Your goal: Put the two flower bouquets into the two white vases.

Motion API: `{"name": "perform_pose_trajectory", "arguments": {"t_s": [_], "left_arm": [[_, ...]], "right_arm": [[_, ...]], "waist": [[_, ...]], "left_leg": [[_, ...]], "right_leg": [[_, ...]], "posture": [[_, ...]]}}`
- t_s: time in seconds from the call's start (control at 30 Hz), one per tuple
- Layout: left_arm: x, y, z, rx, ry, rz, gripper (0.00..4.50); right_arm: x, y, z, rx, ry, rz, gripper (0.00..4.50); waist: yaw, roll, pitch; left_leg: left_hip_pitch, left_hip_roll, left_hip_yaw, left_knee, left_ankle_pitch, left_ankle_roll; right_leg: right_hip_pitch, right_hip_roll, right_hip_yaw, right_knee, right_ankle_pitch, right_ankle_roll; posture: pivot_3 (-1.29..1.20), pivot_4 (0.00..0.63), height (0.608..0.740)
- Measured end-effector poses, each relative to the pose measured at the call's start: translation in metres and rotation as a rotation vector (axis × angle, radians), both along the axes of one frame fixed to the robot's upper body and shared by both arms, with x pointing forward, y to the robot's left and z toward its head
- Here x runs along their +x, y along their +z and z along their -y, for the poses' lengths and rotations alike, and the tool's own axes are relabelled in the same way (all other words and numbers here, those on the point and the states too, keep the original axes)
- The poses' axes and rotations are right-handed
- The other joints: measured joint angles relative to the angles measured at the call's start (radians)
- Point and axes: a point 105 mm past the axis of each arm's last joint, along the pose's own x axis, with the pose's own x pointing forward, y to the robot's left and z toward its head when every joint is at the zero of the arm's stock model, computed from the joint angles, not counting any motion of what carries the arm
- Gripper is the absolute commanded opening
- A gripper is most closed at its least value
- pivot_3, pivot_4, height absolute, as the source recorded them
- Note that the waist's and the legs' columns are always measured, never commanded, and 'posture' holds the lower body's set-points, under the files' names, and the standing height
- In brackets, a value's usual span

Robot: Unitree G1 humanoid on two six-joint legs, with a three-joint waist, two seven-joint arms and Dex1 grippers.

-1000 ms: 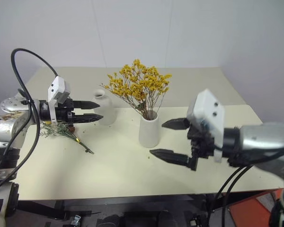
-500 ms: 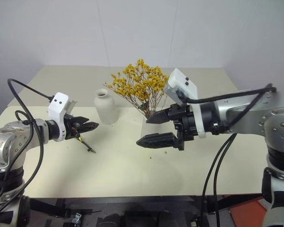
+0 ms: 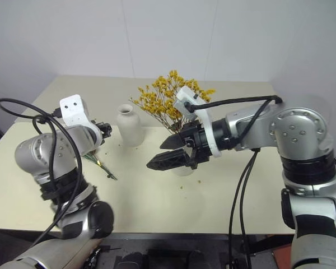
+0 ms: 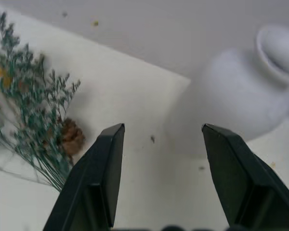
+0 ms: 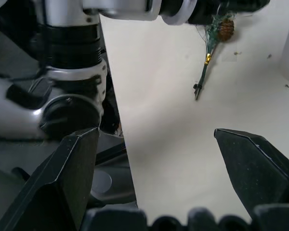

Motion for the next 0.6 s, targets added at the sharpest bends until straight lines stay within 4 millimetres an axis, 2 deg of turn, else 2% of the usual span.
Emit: {"name": "perform_pose_trajectory", "arguments": {"t_s": [0.13,0.2,0.37,0.5,0.6], "left_arm": [[-0.018,0.011,-0.039,-0.080,0.302,-0.052,2.78],[-0.029,0.016,-0.050,-0.136,0.404,-0.058,2.78],[-0.048,0.009,-0.068,-0.244,0.575,-0.144,2.78],[-0.056,-0.003,-0.074,-0.274,0.619,-0.196,2.78],[-0.053,-0.013,-0.074,-0.276,0.585,-0.229,2.78]], "right_arm": [[0.006,0.002,-0.001,-0.004,-0.007,-0.013,4.47],[0.006,0.001,-0.004,-0.009,0.007,-0.017,4.47],[0.004,0.005,-0.006,-0.009,0.040,-0.008,4.47],[0.006,0.004,-0.005,-0.014,0.029,0.000,4.47],[0.006,0.004,-0.006,-0.010,0.030,0.003,4.47]], "waist": [[-0.019,0.000,0.000],[-0.017,0.000,0.000],[-0.012,0.000,0.000],[-0.014,0.000,0.000],[-0.016,0.000,0.000]], "left_leg": [[-0.001,0.001,0.000,0.000,0.000,-0.001],[-0.001,0.000,0.000,0.000,0.000,-0.001],[-0.002,0.000,0.000,0.000,-0.001,-0.001],[-0.003,0.000,0.000,0.000,-0.001,-0.001],[-0.003,0.000,0.000,0.000,-0.001,-0.001]], "right_leg": [[-0.002,0.001,0.000,0.001,0.000,0.000],[-0.002,0.001,0.000,0.001,0.000,0.000],[0.000,0.001,-0.001,-0.002,0.000,0.001],[-0.001,0.001,-0.001,-0.004,0.001,0.001],[-0.001,0.001,-0.002,-0.003,0.001,0.001]], "posture": [[0.00,0.150,0.740],[0.00,0.150,0.740],[0.00,0.150,0.740],[0.00,0.150,0.740],[0.00,0.150,0.740]]}}
